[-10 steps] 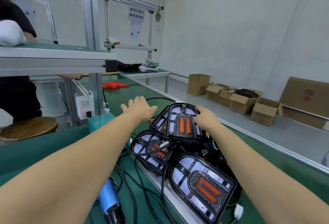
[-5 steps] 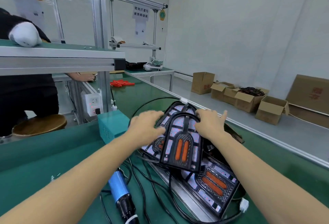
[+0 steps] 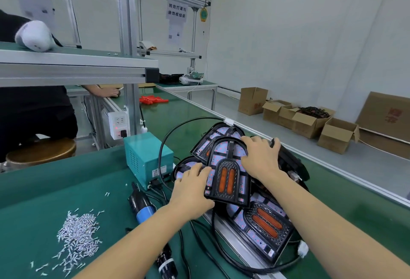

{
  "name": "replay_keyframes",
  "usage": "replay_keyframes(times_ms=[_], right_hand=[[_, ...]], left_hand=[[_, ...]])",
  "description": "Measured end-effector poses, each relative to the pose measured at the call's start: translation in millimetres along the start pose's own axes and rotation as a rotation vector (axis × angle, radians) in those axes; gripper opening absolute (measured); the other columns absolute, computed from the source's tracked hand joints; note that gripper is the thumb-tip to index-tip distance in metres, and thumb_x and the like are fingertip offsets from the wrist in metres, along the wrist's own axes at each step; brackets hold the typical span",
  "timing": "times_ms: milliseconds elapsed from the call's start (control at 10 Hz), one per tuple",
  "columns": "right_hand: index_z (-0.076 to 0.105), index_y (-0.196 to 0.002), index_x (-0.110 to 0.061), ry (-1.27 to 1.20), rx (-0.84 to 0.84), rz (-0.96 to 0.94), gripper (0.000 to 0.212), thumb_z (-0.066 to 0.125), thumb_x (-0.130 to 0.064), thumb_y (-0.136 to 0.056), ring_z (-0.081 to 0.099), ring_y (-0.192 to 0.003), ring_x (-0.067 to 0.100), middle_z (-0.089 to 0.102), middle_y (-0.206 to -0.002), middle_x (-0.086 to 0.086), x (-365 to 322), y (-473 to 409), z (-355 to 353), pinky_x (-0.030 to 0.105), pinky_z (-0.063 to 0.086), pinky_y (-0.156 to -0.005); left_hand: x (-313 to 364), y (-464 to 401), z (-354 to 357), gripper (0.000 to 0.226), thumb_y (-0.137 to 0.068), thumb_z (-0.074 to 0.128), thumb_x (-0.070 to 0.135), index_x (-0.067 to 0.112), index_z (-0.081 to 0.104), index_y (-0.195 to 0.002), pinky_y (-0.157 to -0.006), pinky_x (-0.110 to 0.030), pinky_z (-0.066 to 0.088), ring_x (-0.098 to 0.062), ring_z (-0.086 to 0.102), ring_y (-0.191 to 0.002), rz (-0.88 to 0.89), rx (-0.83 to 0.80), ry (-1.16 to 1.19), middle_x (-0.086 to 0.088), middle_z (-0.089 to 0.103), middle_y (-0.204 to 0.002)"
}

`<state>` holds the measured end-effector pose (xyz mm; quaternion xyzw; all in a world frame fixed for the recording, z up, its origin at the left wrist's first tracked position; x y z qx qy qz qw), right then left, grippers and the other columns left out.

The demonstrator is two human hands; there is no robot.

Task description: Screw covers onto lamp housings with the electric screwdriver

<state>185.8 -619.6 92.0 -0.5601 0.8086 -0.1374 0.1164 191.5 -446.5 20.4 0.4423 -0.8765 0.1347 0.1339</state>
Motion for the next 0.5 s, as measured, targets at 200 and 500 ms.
replay_keyframes(times_ms=[200,500], right_hand=[[0.036,-0.146,-0.025,-0.031,-0.049,0.010,0.057,0.050,-0.014,-0.092,0.049,-0.124,0.025,0.052,-0.135,0.005,-3,2,5,0.056,0.000,-0.117],[0.032,-0.148,-0.025,-0.026,-0.074,-0.007,0.058,0.049,-0.015,-0.094,0.043,-0.130,0.028,0.045,-0.142,0.006,-9,8,7,0.060,0.000,-0.116]], left_hand=[[-6,5,-3,0.075,-0.086,0.061,0.036,0.027,0.021,-0.149,-0.111,-0.039,0.020,-0.018,0.019,-0.141,0.005,-0.036,0.005,0.007,0.017,-0.156],[-38,35,-45,0.059,-0.090,0.057,0.029,0.029,0.034,-0.145,-0.113,-0.034,0.023,-0.012,0.025,-0.139,-0.044,0.122,0.121,0.012,0.030,-0.151]])
Point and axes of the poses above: each hand's wrist, its own y-axis away from the middle knuckle, its own z-axis out of the palm, x = y × z, the point moved 9 cm from there along -y, towards the middle knuckle
